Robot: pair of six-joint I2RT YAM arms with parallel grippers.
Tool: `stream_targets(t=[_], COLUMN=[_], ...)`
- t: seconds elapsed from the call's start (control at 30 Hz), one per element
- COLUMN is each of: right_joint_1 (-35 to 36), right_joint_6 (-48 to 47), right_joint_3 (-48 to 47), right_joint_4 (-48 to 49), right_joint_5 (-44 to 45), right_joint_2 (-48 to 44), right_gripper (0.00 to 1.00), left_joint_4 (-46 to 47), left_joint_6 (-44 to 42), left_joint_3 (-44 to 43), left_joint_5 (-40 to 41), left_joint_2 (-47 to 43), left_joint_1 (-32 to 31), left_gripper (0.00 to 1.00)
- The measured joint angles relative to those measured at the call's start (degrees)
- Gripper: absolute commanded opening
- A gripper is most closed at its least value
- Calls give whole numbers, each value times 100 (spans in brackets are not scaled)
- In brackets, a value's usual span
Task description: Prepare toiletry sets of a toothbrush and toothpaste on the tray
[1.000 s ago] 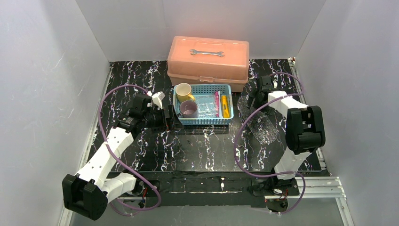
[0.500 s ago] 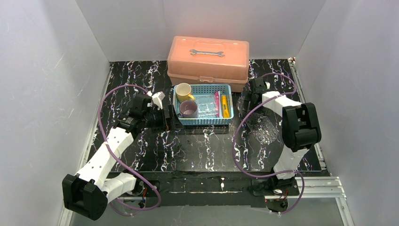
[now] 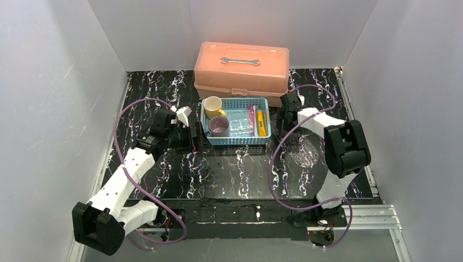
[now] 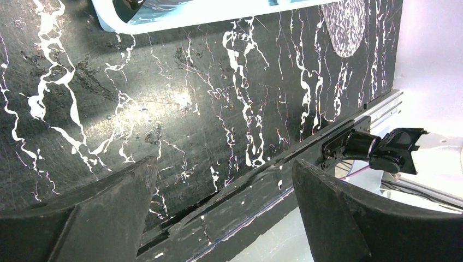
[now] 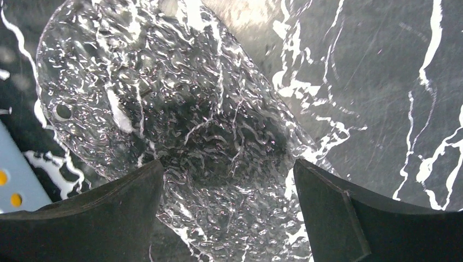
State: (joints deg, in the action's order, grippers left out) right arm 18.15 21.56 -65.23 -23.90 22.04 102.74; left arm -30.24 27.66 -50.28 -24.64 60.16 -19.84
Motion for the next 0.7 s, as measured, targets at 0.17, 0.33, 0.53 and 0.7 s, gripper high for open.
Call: stream_targets(t=[0.17, 0.33, 0.53, 0.7], right_joint_1=[251, 439, 542, 638], right_joint_6=[168, 411, 754, 1016], right_joint_3=[334, 776, 1209, 1528], right_joint_4=[-33, -225, -372, -387], right_joint_5=[-15, -57, -96, -48], right_joint_2=[-293, -717, -1132, -1434], right_gripper=[97, 97, 97, 97], left_joint_4=[-17, -24, -26, -39], left_joint_6=[0, -2, -15, -24], left_joint_3=[0, 0, 0, 0], left_joint_5=[0, 2, 17, 48], left_joint_2=[-4, -28, -92, -153], left_joint_1=[0, 0, 0, 0], left_gripper=[93, 93, 93, 93])
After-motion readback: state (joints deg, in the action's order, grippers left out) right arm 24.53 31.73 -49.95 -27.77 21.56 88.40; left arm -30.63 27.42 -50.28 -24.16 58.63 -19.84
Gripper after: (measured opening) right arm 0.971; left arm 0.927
